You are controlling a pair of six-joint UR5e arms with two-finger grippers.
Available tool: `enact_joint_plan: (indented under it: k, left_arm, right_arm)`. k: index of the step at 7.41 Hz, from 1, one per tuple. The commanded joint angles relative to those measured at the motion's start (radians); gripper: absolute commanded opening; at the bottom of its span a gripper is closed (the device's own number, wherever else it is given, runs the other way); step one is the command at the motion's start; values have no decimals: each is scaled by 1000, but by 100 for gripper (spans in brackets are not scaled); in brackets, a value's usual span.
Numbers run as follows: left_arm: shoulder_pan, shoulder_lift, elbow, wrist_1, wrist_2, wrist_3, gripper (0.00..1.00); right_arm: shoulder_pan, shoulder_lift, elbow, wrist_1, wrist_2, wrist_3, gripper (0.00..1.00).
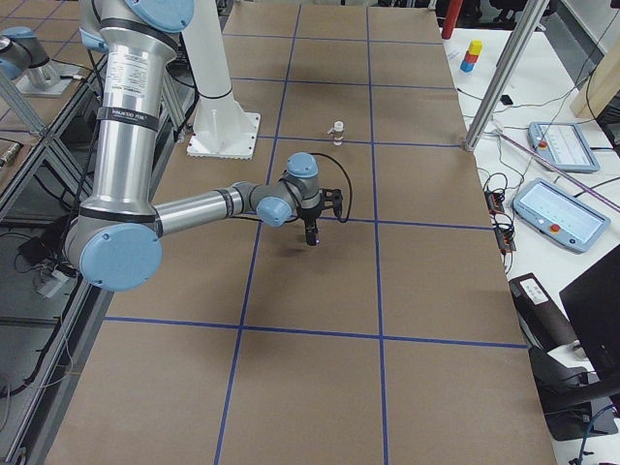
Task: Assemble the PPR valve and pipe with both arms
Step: 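Grasp the small silver pipe fitting with the right gripper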
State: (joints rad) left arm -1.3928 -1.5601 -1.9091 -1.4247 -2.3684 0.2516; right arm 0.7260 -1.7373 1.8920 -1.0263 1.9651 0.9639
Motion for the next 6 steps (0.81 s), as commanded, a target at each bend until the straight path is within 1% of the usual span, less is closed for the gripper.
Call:
enact_joint_plan:
  k: [1, 4, 6]
  left_arm:
    - [0, 0, -1, 0, 0, 0, 99]
    - [0, 0, -2, 0, 0, 0, 99]
    - [0, 0, -2, 0, 0, 0, 99]
  right_arm:
    - [-4, 10, -1, -1, 6, -7, 54]
    - [-4, 8, 1, -2, 6, -7, 56]
    - [-4, 10, -2, -2, 6, -7, 56]
